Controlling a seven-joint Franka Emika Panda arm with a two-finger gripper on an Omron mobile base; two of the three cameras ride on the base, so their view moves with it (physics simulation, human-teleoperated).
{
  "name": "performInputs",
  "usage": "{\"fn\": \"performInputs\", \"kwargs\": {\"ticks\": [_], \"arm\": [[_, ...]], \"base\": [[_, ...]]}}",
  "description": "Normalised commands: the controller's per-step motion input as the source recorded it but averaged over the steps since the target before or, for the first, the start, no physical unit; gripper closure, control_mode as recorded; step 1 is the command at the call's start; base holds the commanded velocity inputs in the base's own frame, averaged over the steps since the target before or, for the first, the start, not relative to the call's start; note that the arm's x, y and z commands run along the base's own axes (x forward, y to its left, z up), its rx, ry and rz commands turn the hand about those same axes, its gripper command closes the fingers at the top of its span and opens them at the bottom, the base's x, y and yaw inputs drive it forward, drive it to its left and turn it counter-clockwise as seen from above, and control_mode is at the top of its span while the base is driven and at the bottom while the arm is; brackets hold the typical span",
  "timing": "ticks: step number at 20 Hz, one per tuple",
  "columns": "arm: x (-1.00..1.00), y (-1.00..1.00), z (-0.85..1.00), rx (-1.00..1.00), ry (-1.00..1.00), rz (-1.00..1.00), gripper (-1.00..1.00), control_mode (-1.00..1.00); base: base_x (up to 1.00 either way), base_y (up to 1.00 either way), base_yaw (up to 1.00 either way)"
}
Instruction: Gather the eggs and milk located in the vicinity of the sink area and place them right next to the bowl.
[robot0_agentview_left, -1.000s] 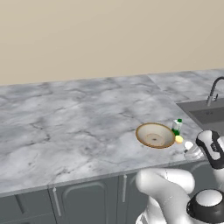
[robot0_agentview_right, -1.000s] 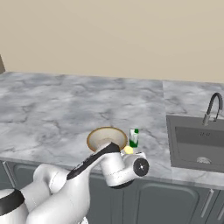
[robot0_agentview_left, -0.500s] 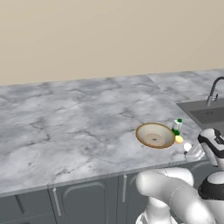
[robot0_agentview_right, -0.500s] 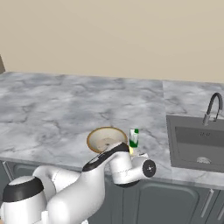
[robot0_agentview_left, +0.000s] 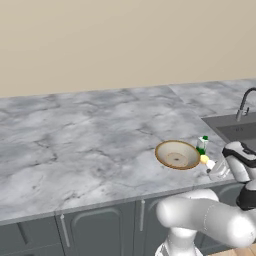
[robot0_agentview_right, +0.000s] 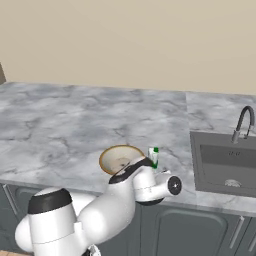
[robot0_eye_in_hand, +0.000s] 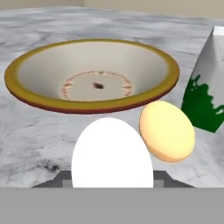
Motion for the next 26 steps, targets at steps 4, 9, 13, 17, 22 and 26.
{"fn": "performInputs", "kwargs": {"ticks": [4, 9, 13, 17, 22, 26], "arm": [[0.00, 0.00, -0.16, 0.00, 0.00, 0.00, 1.00, -1.00], [0.00, 0.00, -0.18, 0.00, 0.00, 0.00, 1.00, -1.00], [0.00, 0.00, -0.18, 0.00, 0.00, 0.00, 1.00, -1.00], [0.09, 0.06, -0.15, 0.00, 0.00, 0.00, 1.00, -1.00], [0.07, 0.18, -0.13, 0.01, 0.00, 0.00, 1.00, -1.00], [0.00, 0.38, -0.08, 0.06, 0.00, 0.04, 1.00, -1.00]], "base": [[0.00, 0.00, 0.00], [0.00, 0.00, 0.00], [0.00, 0.00, 0.00], [0.00, 0.00, 0.00], [0.00, 0.00, 0.00], [0.00, 0.00, 0.00]]}}
